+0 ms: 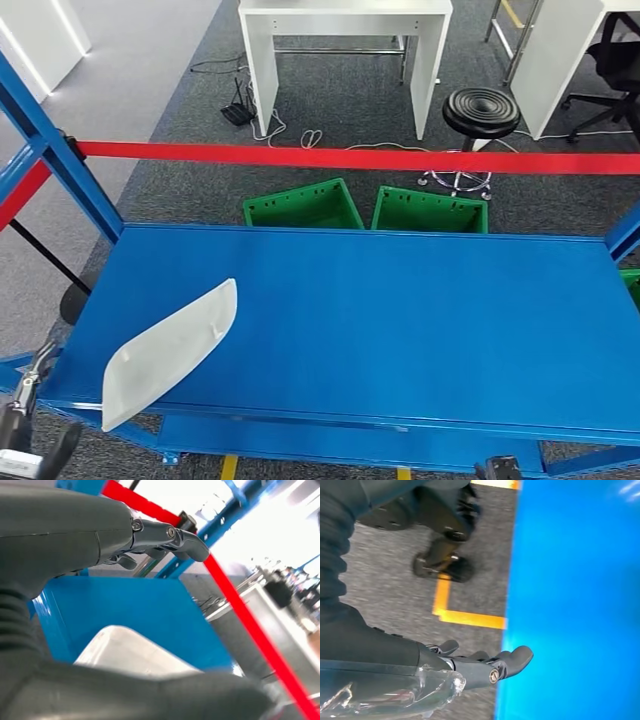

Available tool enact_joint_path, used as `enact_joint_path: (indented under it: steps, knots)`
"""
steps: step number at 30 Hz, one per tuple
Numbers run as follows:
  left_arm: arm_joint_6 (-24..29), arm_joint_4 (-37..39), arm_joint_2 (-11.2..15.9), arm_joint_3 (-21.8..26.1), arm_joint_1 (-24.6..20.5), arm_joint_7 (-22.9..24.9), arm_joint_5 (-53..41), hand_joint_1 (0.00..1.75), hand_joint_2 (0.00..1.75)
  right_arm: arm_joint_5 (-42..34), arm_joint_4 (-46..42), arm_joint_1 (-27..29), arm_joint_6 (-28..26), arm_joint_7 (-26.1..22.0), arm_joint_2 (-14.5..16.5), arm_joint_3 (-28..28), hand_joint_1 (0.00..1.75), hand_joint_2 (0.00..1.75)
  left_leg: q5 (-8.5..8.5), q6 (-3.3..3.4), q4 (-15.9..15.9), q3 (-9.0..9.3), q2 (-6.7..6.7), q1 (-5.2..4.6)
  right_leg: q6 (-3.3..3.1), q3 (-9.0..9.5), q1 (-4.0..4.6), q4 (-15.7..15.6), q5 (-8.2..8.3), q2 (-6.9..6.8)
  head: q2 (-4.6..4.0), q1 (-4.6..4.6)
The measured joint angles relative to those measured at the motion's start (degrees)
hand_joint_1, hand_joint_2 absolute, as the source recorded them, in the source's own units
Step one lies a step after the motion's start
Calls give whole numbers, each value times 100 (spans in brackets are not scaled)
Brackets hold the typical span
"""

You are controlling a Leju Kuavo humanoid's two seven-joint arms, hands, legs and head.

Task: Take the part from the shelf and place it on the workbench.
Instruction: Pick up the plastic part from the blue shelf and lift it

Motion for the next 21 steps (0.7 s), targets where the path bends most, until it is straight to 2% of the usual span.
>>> enact_joint_path:
  steps: [1, 2, 3, 4, 5, 6, 7, 8, 10, 11, 12, 14, 15, 16, 17, 18, 19, 20, 21]
  knots:
    - [35, 0, 15, -72, 39, -59, -104, 0, 175, 13, -7, 47, 9, 29, 1, -1, 0, 175, -49, -24, 29, -101, 1, 12, 8, 8, -6, 0, -20, -1, 0, -2]
    - [69, 0, 39, -147, 76, -115, -162, 0, 175, 21, -19, 83, 19, 50, 1, 0, 0, 175, 41, -38, -90, -140, 2, 21, 18, 25, -13, 0, -44, 4, 0, -2]
    - [105, 0, 71, -222, 107, -164, -187, 0, 175, 28, -41, 111, 28, 72, 2, 1, 0, 175, 279, -43, -348, -123, 2, 27, 32, 51, -23, 0, -69, 13, 0, -3]
    - [144, 0, 104, -290, 135, -199, -195, 0, 175, 35, -65, 136, 36, 94, 3, 1, 0, 175, 617, -42, -680, -88, 5, 34, 53, 56, -30, -2, -94, 22, 0, -4]
    - [199, 1, 138, -359, 163, -210, -200, 0, 175, 42, -90, 152, 39, 123, 3, 0, 0, 175, 846, -28, -973, -65, 9, 37, 82, 69, -30, 3, -114, 36, 0, -13]
    - [266, 1, 174, -429, 193, -194, -208, 0, 175, 49, -118, 172, 42, 154, 4, -2, 0, 175, 1017, 1, -1178, -62, 15, 35, 116, 63, -25, 3, -126, 45, 0, -17]
    - [343, -1, 213, -500, 230, -146, -227, 0, 175, 56, -146, 197, 42, 182, 4, -3, 0, 175, 1099, 38, -1273, -81, 18, 31, 154, 48, -17, -3, -133, 52, 0, -22]
    - [419, -2, 255, -575, 269, -77, -252, 0, 175, 61, -179, 219, 42, 211, 4, -4, 0, 175, 1081, 80, -1283, -98, 18, 23, 192, 63, -11, -13, -135, 56, 0, -27]
    - [528, -16, 336, -721, 340, 43, -299, 0, 175, 66, -249, 264, 42, 243, 3, -6, 0, 175, 1163, 159, -1310, -76, 17, 39, 258, 60, -13, -16, -170, 52, 0, -24]
    - [556, -22, 366, -786, 360, 78, -311, 0, 175, 67, -279, 274, 43, 255, 3, -5, 0, 175, 1162, 193, -1326, -50, 22, 49, 282, 20, -14, 80, -234, 48, 0, -16]
    - [571, -28, 391, -844, 371, 99, -317, 0, 175, 68, -305, 277, 46, 262, 4, -4, 0, 175, 1157, 227, -1340, -24, 29, 58, 300, -91, -14, 308, -350, 43, 0, -9]
    - [583, -32, 430, -933, 383, 123, -320, 0, 175, 70, -331, 284, 51, 271, 6, 0, 0, 175, 1121, 278, -1342, 12, 37, 45, 318, -482, -9, 1052, -651, 37, 0, 5]
    - [584, -31, 448, -965, 392, 131, -321, 0, 175, 71, -333, 291, 51, 273, 6, 0, 0, 175, 1103, 294, -1341, 29, 36, 35, 320, -679, -6, 1390, -745, 37, 0, 4]
    - [586, -31, 463, -992, 400, 133, -321, 0, 175, 71, -333, 301, 51, 275, 6, -1, 0, 175, 1084, 303, -1341, 51, 32, 26, 317, -803, -2, 1560, -741, 38, 0, 5]
    - [586, -31, 475, -1012, 409, 135, -321, 0, 175, 71, -334, 308, 50, 276, 6, -2, 0, 175, 1061, 304, -1341, 82, 26, 20, 306, -812, 2, 1501, -622, 38, 0, 5]
    - [587, -31, 486, -1030, 415, 136, -322, 0, 175, 71, -337, 313, 50, 276, 6, -3, 0, 175, 1033, 298, -1341, 123, 19, 17, 289, -708, 4, 1227, -416, 38, 0, 6]
    - [589, -31, 496, -1044, 418, 136, -322, 0, 175, 71, -343, 315, 50, 275, 6, -4, 0, 175, 1000, 285, -1341, 167, 15, 15, 269, -532, 6, 826, -195, 38, 0, 7]
    - [590, -31, 504, -1055, 420, 136, -323, 0, 175, 72, -351, 319, 51, 274, 6, -4, 0, 175, 961, 261, -1336, 202, 10, 5, 251, -350, 12, 446, -50, 39, 0, 8]
    - [591, -32, 513, -1064, 422, 136, -323, 0, 175, 73, -362, 325, 51, 275, 6, -4, 0, 175, 930, 234, -1332, 224, 8, -5, 234, -208, 15, 173, 28, 43, 0, 3]
